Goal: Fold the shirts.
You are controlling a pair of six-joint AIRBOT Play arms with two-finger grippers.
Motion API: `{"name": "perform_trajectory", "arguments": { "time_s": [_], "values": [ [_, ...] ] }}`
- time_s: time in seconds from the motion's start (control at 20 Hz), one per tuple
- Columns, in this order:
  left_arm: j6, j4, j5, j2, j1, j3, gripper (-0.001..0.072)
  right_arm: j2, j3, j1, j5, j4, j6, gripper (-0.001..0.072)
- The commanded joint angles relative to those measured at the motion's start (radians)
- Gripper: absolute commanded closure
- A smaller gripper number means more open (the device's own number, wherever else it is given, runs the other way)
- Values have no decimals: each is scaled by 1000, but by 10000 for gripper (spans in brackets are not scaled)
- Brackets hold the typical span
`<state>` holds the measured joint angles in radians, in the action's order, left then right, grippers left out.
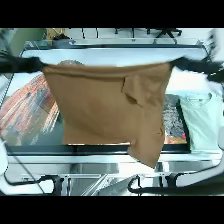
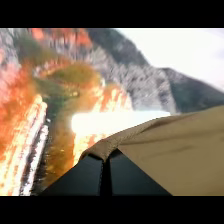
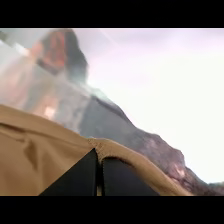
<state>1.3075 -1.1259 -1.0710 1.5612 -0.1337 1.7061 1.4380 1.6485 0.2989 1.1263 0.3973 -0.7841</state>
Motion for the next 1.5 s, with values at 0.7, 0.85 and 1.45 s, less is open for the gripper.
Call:
{"name": "perform_trajectory", "arguments": {
  "time_s": [0.7, 0.85, 1.45],
  "values": [
    [63, -104, -68, 364, 33, 37, 696, 276, 42, 37, 91, 277, -57, 688],
    [63, -104, -17, 364, 47, -13, 696, 280, 38, 23, 64, 273, -57, 688],
    [98, -105, -458, 238, -2, -42, 17, -16, -64, 159, 298, 254, -202, 414]
  ]
}}
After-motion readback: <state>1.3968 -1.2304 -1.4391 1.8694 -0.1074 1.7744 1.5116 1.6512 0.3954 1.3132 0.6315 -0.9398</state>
